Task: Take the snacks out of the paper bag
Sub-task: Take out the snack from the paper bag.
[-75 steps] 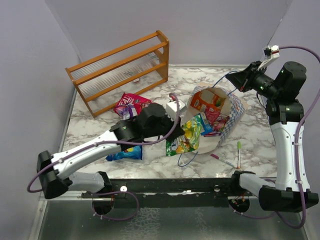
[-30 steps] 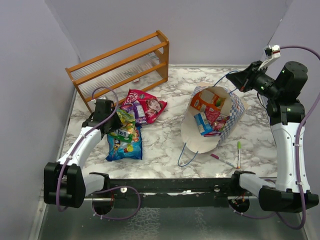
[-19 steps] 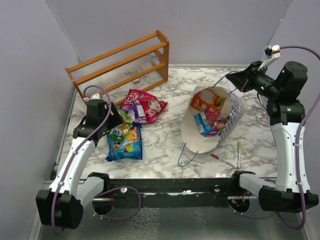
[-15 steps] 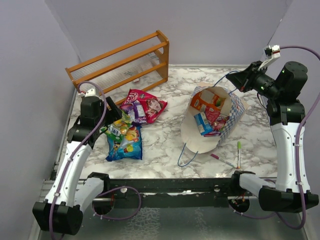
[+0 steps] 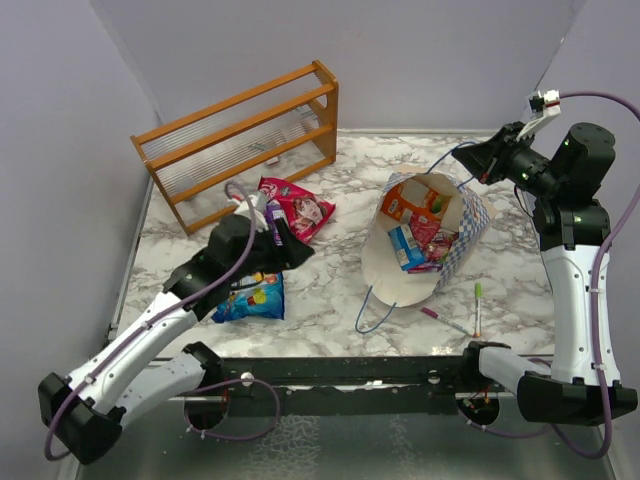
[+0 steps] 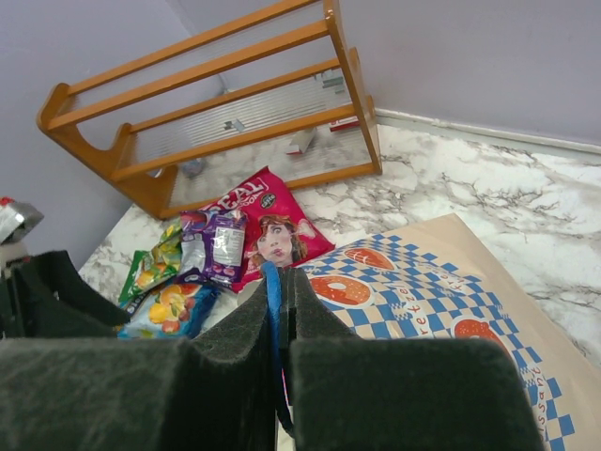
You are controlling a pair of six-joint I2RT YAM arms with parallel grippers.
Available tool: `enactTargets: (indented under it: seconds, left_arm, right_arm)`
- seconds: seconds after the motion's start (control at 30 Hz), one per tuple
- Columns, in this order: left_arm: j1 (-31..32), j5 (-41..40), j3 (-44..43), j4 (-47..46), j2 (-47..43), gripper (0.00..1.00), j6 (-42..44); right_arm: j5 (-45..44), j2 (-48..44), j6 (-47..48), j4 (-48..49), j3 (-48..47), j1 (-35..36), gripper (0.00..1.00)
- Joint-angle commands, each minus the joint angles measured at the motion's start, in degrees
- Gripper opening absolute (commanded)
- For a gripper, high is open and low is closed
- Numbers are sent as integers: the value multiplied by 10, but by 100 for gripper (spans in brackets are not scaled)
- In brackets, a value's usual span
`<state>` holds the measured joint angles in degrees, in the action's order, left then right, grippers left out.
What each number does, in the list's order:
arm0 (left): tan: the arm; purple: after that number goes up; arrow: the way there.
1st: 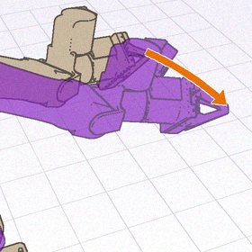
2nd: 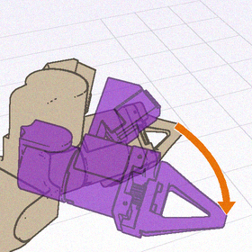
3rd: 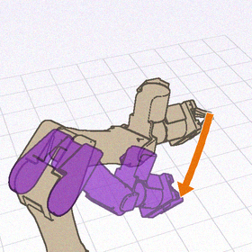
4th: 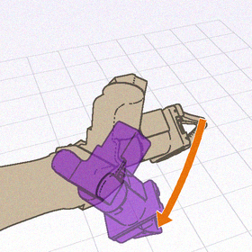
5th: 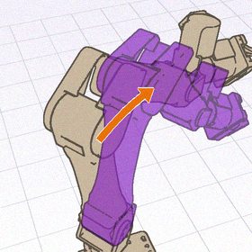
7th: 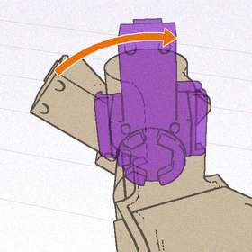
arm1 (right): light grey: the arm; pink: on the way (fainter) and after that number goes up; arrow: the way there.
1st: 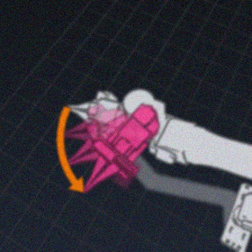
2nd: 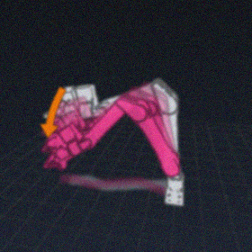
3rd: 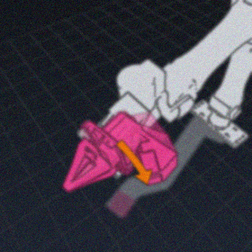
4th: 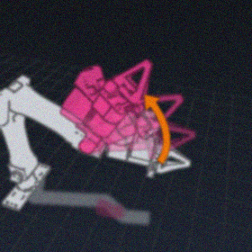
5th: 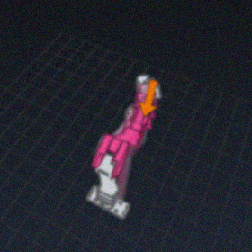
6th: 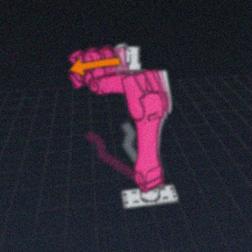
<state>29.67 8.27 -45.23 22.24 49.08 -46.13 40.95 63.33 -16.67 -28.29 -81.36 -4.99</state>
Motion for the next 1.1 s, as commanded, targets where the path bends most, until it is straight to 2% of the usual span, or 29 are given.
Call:
enactTargets:
  seconds: [0.0,0.17,0.27,0.33,0.43,0.57,0.7,0.8,0.97,1.07]
  left_arm:
    - [165,-118,-14,-89,33,63,-66]
    - [371,-303,-75,-127,131,63,-52]
    - [441,-374,-152,-101,221,64,-44]
    - [464,-414,-203,-67,280,63,-63]
    - [467,-443,-292,-1,366,62,-101]
    - [469,-466,-368,32,452,59,-124]
    - [469,-477,-413,35,519,44,-127]
    - [464,-474,-465,56,565,43,-124]
    - [434,-422,-488,49,614,42,-144]
    - [426,-418,-505,53,636,39,-143]
  right_arm:
    - [9,-8,-4,12,-5,-3,1]
    - [10,-9,-6,13,-5,-3,1]
    - [13,-9,-7,12,-6,-3,1]
    - [15,-9,-8,12,-7,-3,1]
    - [16,-12,-10,12,-7,-3,1]
    - [17,-15,-11,11,-10,-3,1]
    - [19,-15,-11,9,-15,-3,1]
    - [18,-15,-9,7,-18,-3,1]
    - [22,-12,-12,9,-21,-3,1]
    - [24,-11,-13,10,-21,-2,1]
